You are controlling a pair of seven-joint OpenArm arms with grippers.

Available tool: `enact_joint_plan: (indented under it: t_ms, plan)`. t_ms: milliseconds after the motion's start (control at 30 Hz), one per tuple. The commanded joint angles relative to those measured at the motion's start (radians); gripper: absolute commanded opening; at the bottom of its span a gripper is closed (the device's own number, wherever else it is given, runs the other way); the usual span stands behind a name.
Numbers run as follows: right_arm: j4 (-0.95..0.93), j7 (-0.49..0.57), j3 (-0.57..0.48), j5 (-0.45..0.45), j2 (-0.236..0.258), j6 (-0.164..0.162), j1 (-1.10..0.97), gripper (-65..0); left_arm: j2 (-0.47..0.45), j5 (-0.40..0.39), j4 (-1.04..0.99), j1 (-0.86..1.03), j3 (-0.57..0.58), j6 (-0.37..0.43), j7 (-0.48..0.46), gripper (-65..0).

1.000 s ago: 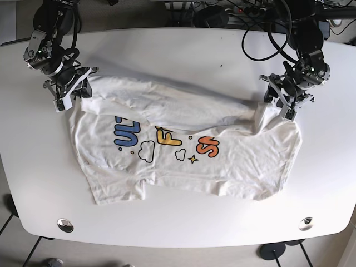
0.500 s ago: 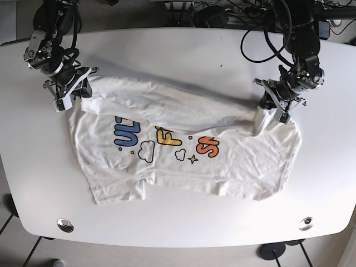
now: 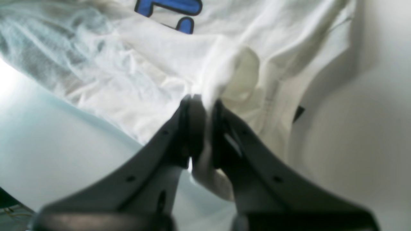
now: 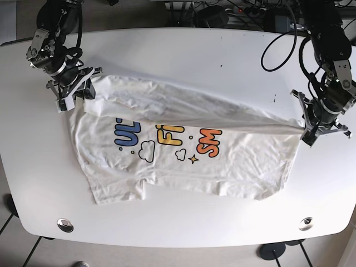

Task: Fold the T-shirt properly
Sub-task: 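Regrasp the shirt's edge with the left gripper and pull it outward, then pull the shirt's edge with the left gripper toward the right gripper's side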

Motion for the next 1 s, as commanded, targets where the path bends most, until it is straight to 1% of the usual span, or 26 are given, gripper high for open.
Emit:
enact_joint_plan:
  t_ms: [33,133,233,333,467,533,667,767,900,1000]
  plan:
    - [0.021,0.019,0.004,0.013,0.011,0.005,0.007,-63.1,-0.053,-0.001,0.019,-0.062,-0.002,0.002,-0.003,-65.0]
    - [0.021,0.019,0.004,0.013,0.011,0.005,0.009,-63.1,-0.075,0.001,0.018,-0.137,0.038,0.002,0.023,-65.0]
    - [0.021,0.019,0.004,0.013,0.011,0.005,0.009,-63.1,-0.113,0.005,-0.007,-0.213,0.131,0.002,0.031,-65.0]
    - [0.021,0.019,0.004,0.009,0.011,0.005,0.009,-63.1,-0.137,0.005,-0.091,-0.271,0.216,0.002,0.028,-65.0]
    - [0.017,0.020,0.007,0.004,0.011,0.005,0.009,-63.1,-0.139,0.004,-0.176,-0.349,0.233,0.002,0.023,-65.0]
    - [0.015,0.020,0.026,0.004,0.011,0.005,0.009,-63.1,-0.137,0.004,-0.228,-0.375,0.233,0.002,0.003,-65.0]
    - [0.015,0.020,0.049,0.013,0.008,0.005,0.010,-63.1,-0.133,0.005,-0.378,-0.377,0.262,0.002,-0.110,-65.0]
    - [0.013,0.020,0.049,0.006,0.010,0.005,0.029,-63.1,-0.113,0.005,-0.573,-0.377,0.312,0.002,-0.255,-65.0]
    - [0.012,0.020,0.049,0.004,0.010,0.005,0.029,-63.1,-0.104,0.005,-0.750,-0.392,0.323,0.002,-0.362,-65.0]
    - [-0.019,0.019,0.050,0.003,0.015,0.001,0.023,-63.1,-0.110,0.005,-0.921,-0.461,0.424,0.002,-0.474,-65.0]
